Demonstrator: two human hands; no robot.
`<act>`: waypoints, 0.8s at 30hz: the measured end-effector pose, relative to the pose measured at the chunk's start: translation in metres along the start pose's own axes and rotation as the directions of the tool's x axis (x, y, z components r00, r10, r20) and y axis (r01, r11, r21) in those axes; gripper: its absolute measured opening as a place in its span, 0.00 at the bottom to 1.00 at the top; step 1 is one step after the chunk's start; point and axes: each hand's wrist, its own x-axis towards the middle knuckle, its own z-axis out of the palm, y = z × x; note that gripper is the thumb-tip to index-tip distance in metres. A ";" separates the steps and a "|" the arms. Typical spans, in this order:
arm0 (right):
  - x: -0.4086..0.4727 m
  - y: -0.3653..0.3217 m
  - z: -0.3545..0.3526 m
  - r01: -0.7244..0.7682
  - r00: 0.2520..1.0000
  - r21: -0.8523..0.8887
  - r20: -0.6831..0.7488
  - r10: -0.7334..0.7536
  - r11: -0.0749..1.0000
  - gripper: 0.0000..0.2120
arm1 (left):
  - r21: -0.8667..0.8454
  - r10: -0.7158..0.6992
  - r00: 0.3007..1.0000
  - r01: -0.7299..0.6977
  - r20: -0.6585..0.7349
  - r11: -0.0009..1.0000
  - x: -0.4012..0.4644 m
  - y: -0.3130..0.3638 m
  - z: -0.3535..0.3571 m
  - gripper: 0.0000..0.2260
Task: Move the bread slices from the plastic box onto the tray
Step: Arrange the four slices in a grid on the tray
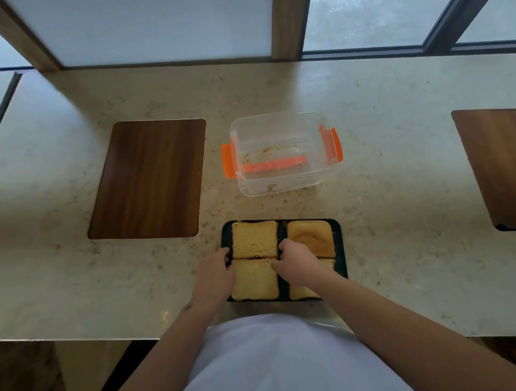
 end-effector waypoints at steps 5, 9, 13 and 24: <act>0.002 -0.004 0.005 -0.030 0.999 0.084 0.038 0.027 0.996 0.08 | 0.005 0.024 0.999 -0.024 0.030 1.000 0.005 0.004 0.001 0.17; 0.003 -0.005 0.006 -0.044 0.998 0.113 0.047 0.039 0.993 0.09 | -0.026 0.023 0.999 -0.022 0.030 0.999 0.007 0.004 0.000 0.20; 0.005 -0.004 0.008 -0.045 0.998 0.132 0.043 0.040 0.990 0.08 | -0.058 0.060 0.998 -0.058 0.030 0.997 0.006 0.005 -0.001 0.10; 0.004 0.003 0.007 -0.050 0.999 0.183 0.019 0.047 0.982 0.21 | 0.032 0.009 1.000 -0.010 0.028 0.999 -0.002 0.015 0.001 0.19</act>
